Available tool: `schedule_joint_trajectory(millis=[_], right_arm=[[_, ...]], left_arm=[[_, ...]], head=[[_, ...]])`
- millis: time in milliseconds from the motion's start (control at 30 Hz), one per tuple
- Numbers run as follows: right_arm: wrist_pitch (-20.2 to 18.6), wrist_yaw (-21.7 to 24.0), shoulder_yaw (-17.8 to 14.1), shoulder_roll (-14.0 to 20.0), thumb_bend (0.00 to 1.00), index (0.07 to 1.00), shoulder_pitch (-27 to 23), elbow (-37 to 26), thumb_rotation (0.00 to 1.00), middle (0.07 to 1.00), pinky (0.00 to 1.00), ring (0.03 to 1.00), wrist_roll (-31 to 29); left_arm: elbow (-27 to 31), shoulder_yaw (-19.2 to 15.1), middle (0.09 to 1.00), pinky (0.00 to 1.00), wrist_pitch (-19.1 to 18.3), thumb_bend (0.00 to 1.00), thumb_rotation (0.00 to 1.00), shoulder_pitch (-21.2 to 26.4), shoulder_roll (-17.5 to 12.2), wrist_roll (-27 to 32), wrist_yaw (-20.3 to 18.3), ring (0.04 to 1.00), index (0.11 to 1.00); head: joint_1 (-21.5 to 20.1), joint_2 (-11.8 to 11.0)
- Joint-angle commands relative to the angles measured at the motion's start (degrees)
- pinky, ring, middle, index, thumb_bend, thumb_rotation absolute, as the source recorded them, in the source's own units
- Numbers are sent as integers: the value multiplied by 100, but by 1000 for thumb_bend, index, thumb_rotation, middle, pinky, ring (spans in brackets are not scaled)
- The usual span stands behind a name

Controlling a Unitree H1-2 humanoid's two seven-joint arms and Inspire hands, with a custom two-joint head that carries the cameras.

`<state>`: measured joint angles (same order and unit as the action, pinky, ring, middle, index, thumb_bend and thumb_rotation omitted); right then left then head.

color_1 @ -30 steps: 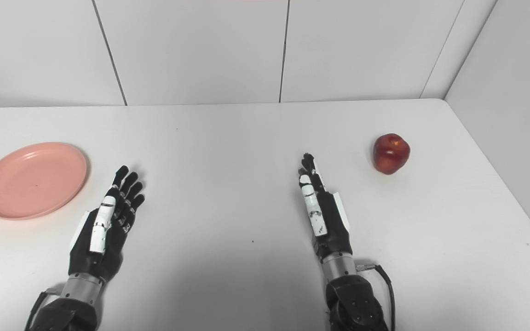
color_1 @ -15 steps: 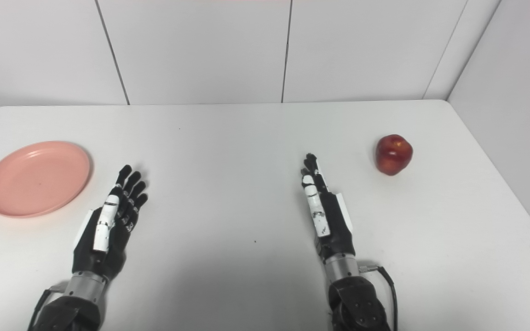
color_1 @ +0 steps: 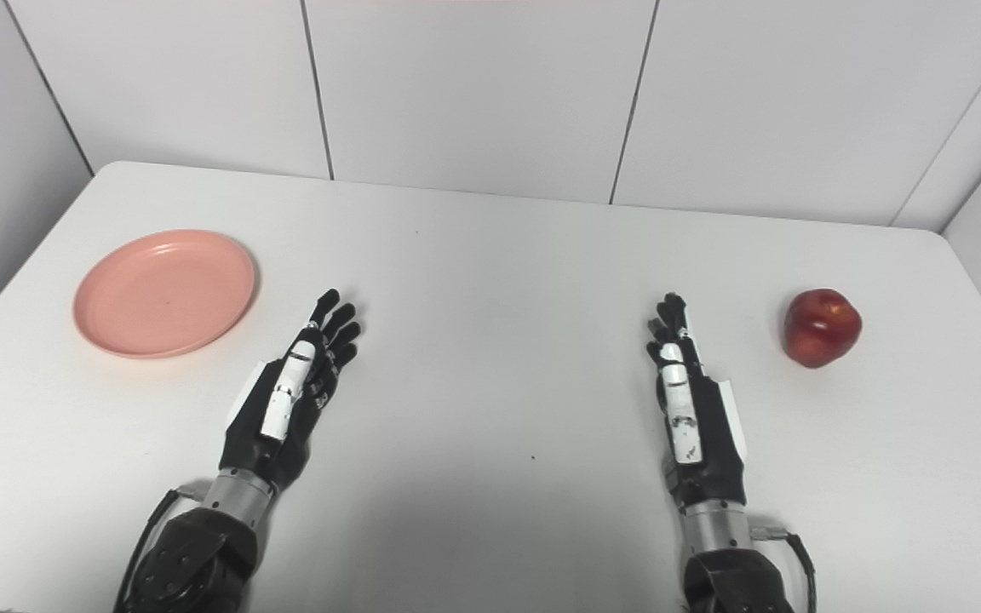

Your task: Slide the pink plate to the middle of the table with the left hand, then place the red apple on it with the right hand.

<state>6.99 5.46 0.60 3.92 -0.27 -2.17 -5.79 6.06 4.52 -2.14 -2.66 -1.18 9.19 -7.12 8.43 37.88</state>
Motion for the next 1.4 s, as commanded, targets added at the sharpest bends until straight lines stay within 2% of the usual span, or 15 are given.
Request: schedule_joint_trajectory(millis=[0, 300, 567, 767, 967, 1367], right_arm=[[280, 86, -89, 132, 360, 1000, 163, 257, 1000, 1000, 1000, 996, -51], [393, 214, -171, 231, 316, 1000, 183, 358, 1000, 1000, 1000, 1000, -200], [592, 348, -230, 303, 267, 1000, 182, 539, 1000, 1000, 1000, 1000, -372], [637, 458, -259, 328, 261, 1000, 145, 615, 1000, 1000, 1000, 1000, -545], [543, 431, -255, 317, 250, 1000, 169, 526, 1000, 1000, 1000, 1000, -509], [653, 406, -245, 289, 248, 1000, 127, 602, 1000, 1000, 1000, 1000, -402]], left_arm=[[-65, 37, 978, 998, 228, 365, 1000, -201, 191, -65, 52, 973, 963], [-260, 174, 969, 987, 423, 359, 1000, -209, 312, -207, 141, 964, 953], [-332, 272, 971, 972, 415, 360, 1000, -249, 433, -326, 220, 961, 952], [-340, 306, 969, 970, 359, 370, 1000, -234, 472, -365, 240, 963, 948], [-420, 309, 972, 978, 460, 379, 1000, -219, 461, -345, 204, 966, 950], [-492, 268, 966, 971, 577, 378, 1000, -162, 424, -333, 196, 960, 944]], head=[[74, -25], [571, -289], [1005, -497], [1099, -510], [1079, -533], [1096, -589]])
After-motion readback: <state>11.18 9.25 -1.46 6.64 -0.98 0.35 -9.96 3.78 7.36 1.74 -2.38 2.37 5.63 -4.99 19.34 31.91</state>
